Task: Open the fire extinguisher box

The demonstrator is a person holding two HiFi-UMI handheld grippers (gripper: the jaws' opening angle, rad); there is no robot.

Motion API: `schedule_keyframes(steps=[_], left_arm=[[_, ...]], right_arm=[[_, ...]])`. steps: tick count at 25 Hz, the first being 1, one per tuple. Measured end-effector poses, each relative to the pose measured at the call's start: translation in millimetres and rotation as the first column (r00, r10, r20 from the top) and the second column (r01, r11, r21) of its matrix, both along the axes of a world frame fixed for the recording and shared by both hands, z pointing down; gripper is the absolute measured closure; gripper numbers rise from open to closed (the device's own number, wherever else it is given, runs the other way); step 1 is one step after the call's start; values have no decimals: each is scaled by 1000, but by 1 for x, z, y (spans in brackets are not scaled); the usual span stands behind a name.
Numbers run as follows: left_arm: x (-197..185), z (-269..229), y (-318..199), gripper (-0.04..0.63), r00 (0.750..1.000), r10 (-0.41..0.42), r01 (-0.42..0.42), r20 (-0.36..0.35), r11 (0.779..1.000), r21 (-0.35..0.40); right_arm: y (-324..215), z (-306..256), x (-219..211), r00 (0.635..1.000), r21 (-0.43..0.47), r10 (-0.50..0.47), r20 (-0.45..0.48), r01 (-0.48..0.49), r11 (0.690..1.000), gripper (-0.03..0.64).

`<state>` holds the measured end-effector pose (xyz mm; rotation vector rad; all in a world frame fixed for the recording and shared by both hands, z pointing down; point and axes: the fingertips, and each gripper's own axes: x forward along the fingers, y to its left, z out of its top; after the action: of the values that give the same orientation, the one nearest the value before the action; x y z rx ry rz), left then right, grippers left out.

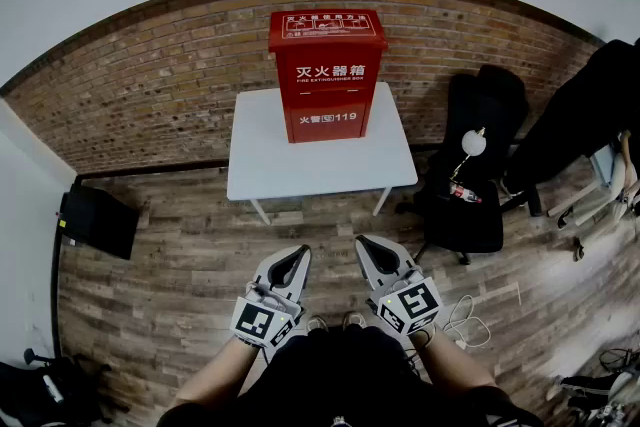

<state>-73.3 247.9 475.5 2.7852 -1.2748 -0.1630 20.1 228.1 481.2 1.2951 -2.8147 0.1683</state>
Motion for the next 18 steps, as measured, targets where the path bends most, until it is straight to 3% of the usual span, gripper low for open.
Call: schedule_keyframes(steps=[18], left_arm=[[9,7,13,546,1000,6,-6,-1,1000,2]], right_arm=[[4,12,5,999,-15,38,-9,-38,999,597]])
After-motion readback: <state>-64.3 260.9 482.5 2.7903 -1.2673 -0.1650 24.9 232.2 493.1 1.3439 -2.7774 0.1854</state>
